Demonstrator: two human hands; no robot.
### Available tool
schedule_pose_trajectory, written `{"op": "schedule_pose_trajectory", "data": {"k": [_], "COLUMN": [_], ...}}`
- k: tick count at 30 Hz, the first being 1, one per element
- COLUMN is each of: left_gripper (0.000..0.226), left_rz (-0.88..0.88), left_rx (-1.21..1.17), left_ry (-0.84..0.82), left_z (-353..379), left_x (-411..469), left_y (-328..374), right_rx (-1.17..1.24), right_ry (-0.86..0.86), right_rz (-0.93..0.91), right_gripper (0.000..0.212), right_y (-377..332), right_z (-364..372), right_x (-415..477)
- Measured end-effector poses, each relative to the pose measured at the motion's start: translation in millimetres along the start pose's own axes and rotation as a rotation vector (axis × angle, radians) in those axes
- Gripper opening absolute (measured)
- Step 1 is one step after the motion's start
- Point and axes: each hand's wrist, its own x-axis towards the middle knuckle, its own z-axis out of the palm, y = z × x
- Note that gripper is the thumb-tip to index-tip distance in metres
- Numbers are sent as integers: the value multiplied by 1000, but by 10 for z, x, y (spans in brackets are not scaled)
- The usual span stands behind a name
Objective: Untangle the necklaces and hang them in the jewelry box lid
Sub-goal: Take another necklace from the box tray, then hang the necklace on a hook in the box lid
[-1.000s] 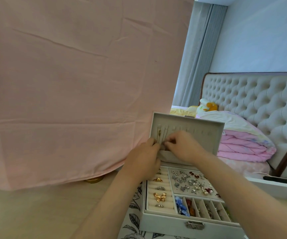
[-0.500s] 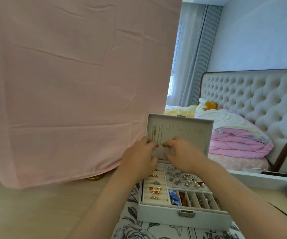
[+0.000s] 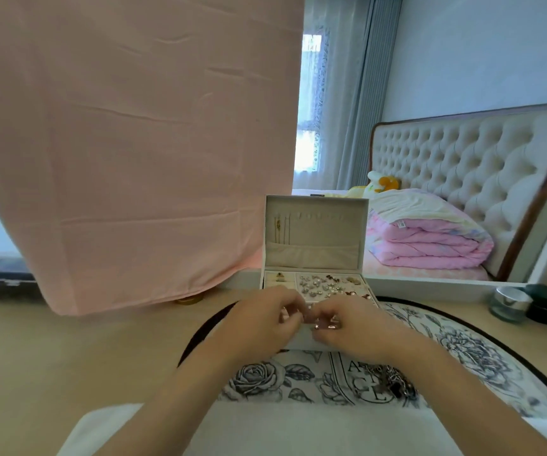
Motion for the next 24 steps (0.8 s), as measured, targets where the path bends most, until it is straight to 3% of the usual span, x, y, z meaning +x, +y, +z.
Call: {"op": "schedule_pose_trajectory", "data": {"k": [4,8,13,18,24], "left_gripper": [16,19,18,19,17], "left_rz": [-3,40,85,90,42], "left_rx": [-28,110,179,247,240], "left_ry": [-123,-201,-293,-320,-328], "left_z": [246,401,388,356,297], "left_x": [-203,-281,-266,-259,-273], "left_y": [19,23,-15,-21,-67], "right_rx": [-32,-133,-53,-68,-278], "right_ry": [-36,-138,-145,-109,-113], "right_rz": [30,76,89,65,37], "right_gripper": [14,19,11,5,11], "right_y": [119,194,247,262,240], "right_z": [66,99,243,288,321], "right_x": [-232,-324,-319,-311,-311]}}
